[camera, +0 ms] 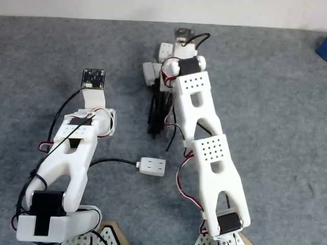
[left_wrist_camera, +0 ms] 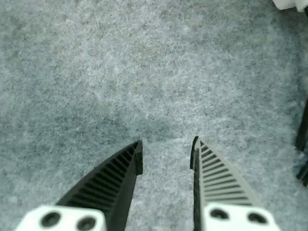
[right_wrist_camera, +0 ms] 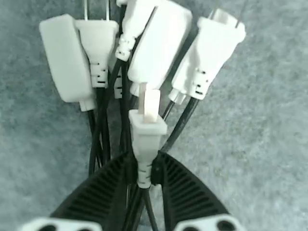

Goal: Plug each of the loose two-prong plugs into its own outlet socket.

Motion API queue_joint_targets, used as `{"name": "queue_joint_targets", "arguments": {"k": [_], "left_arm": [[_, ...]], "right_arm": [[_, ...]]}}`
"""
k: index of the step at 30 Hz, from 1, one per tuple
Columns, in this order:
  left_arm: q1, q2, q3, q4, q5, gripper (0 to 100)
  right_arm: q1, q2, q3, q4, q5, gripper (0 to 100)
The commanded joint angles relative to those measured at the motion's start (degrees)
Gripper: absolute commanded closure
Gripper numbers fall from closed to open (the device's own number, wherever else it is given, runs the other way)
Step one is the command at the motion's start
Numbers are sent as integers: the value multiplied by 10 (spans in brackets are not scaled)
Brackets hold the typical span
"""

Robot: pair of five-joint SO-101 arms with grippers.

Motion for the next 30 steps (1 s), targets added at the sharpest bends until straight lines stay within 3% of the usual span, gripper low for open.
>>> {"name": "queue_joint_targets", "arguments": {"k": [1, 7, 13, 18, 21, 26, 30], "left_arm": [[9, -19, -3, -11, 2, 822], [9, -19, -3, -11, 2, 822], [9, -21, -4, -7, 2, 822], [9, -20, -4, -7, 1, 822], [9, -20, -4, -8, 1, 822], [8, -20, -4, -8, 1, 822], [7, -20, -4, -8, 1, 822]], "right_arm": [[-5, -36, -39, 18, 4, 982], [14, -40, -36, 55, 11, 982], [1, -64, 95, 55, 162, 987], [-19, -200, 229, 55, 207, 988], [-26, -329, 365, 55, 229, 988], [-27, -505, 721, 42, 350, 988], [-3, -582, 1004, -127, 400, 988]]}}
